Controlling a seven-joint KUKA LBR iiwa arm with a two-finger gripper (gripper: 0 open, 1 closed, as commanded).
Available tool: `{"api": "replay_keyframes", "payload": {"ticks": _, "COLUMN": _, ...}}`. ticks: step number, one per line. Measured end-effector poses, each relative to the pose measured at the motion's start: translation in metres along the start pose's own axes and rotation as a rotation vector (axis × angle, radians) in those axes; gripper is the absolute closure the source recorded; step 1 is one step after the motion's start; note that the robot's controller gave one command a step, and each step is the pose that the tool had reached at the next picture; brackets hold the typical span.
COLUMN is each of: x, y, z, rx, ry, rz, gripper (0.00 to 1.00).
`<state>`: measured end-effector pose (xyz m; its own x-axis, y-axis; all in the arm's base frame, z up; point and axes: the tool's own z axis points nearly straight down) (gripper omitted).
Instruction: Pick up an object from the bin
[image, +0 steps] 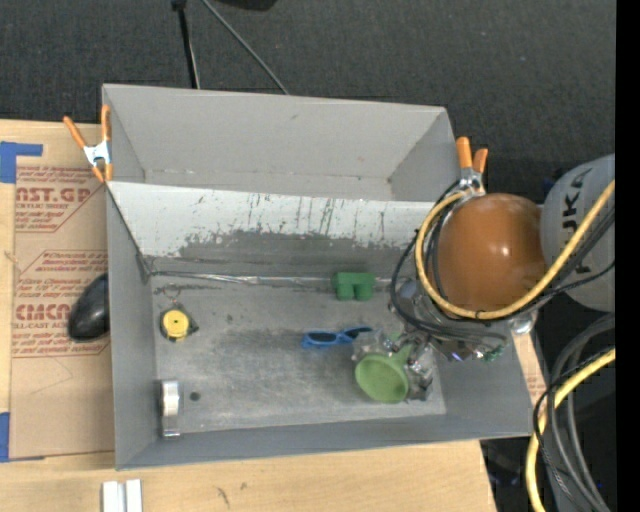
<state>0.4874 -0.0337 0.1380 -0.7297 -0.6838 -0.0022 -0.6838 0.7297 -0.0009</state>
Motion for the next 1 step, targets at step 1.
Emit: {"api": "replay_keyframes", "payload": {"ticks": 1, "x": -0.0017, "y": 0.0004, "z": -0.0316, "rx": 0.001, "ry": -0.001, "rz": 0.001, "gripper": 1.00}}
